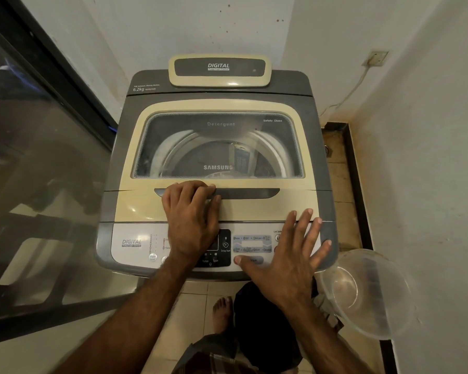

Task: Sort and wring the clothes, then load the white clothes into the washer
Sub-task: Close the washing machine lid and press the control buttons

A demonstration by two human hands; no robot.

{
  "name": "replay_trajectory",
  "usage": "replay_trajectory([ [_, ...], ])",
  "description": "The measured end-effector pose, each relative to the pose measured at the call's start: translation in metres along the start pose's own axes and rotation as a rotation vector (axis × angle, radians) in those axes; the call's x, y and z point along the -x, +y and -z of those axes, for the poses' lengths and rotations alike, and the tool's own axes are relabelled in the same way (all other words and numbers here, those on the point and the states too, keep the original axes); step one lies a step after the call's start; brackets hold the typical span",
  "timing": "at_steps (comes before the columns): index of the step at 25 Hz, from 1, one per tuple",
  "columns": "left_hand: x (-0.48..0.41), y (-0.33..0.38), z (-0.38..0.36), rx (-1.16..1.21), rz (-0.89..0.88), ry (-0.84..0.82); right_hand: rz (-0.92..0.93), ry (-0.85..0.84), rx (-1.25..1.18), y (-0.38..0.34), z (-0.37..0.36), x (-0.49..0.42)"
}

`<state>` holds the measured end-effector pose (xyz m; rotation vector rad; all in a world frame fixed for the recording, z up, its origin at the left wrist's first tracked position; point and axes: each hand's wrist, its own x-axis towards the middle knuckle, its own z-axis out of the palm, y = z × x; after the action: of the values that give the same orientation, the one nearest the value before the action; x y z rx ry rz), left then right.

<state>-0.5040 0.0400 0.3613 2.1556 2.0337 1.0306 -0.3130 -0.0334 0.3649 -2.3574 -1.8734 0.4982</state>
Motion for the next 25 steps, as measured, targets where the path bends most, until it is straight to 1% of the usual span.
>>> replay_trajectory([
  [25, -0.0014, 0.0, 0.0008, -0.011, 0.007, -0.011, 0.01, 0.039, 0.008, -0.0002, -0.0041, -0.0014],
])
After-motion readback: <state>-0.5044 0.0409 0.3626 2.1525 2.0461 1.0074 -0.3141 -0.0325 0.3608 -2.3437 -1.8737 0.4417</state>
